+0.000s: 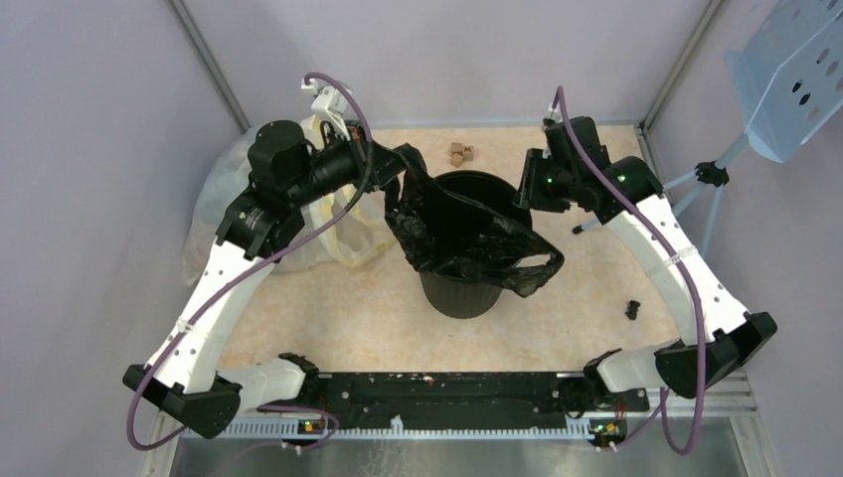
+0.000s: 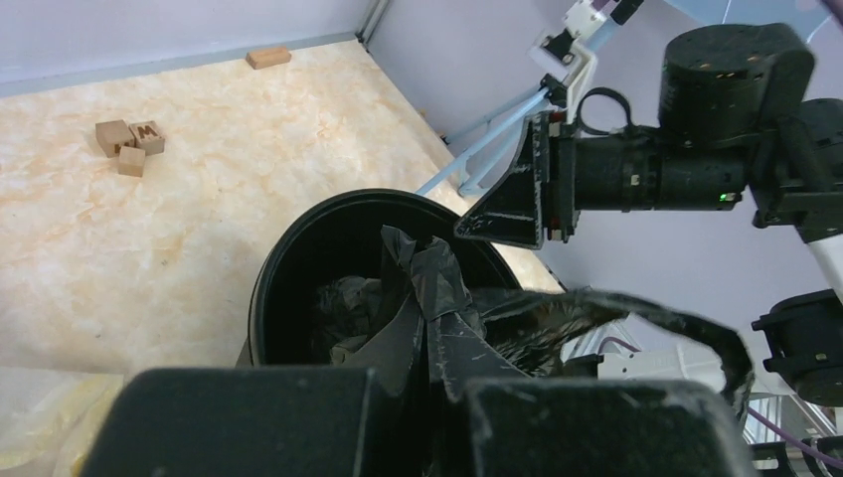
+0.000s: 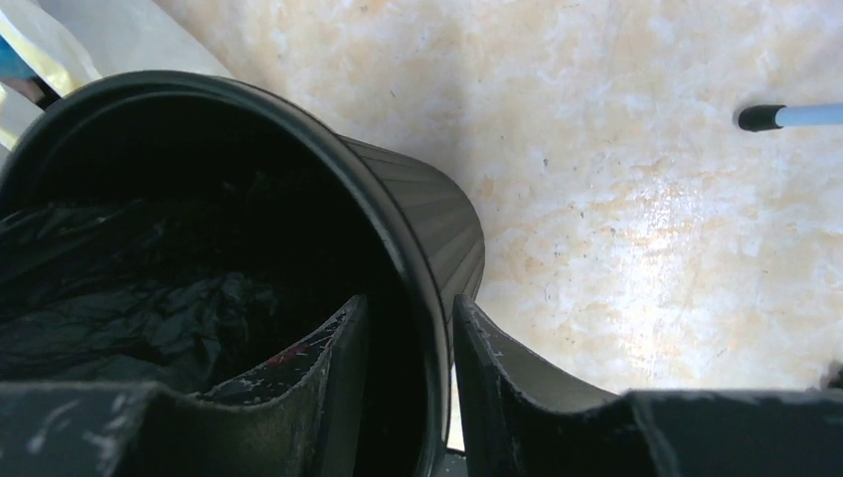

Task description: Put the trash bags into the trash bin

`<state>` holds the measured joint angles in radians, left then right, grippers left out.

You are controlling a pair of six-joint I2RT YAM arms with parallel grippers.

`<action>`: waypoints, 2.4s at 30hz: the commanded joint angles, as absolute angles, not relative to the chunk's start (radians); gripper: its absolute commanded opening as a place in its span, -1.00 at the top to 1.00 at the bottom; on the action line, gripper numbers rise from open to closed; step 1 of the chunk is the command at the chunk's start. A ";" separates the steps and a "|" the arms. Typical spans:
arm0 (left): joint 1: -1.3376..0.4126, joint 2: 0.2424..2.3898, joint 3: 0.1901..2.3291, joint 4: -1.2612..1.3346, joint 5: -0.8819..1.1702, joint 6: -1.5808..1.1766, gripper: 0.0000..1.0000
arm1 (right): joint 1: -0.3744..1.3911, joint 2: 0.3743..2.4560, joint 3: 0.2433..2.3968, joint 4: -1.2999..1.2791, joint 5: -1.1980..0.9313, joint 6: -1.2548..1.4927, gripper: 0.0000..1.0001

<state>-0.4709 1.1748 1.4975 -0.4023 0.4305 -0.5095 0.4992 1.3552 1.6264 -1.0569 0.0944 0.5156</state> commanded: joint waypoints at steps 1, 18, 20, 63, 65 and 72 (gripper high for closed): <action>-0.472 1.137 1.495 -0.368 0.447 -0.518 1.00 | 0.499 1.348 1.587 -0.998 0.062 0.475 0.26; -0.470 1.232 1.627 -0.494 0.273 -0.407 0.96 | 0.499 1.581 1.764 -0.832 0.066 0.503 1.00; -0.469 1.250 1.647 -0.505 0.256 -0.396 0.96 | 0.498 1.629 1.826 -0.848 0.066 0.494 1.00; -0.459 1.175 1.592 -0.665 -0.034 -0.267 0.93 | 0.498 1.141 1.383 -0.866 -0.242 0.538 -0.56; -0.460 1.154 1.546 -0.661 -0.078 -0.259 0.94 | 0.498 1.134 1.331 -0.827 -0.273 0.545 -0.41; -0.451 1.098 1.362 -0.627 -0.183 -0.261 0.99 | 0.499 1.146 1.233 -0.789 -0.202 0.517 0.17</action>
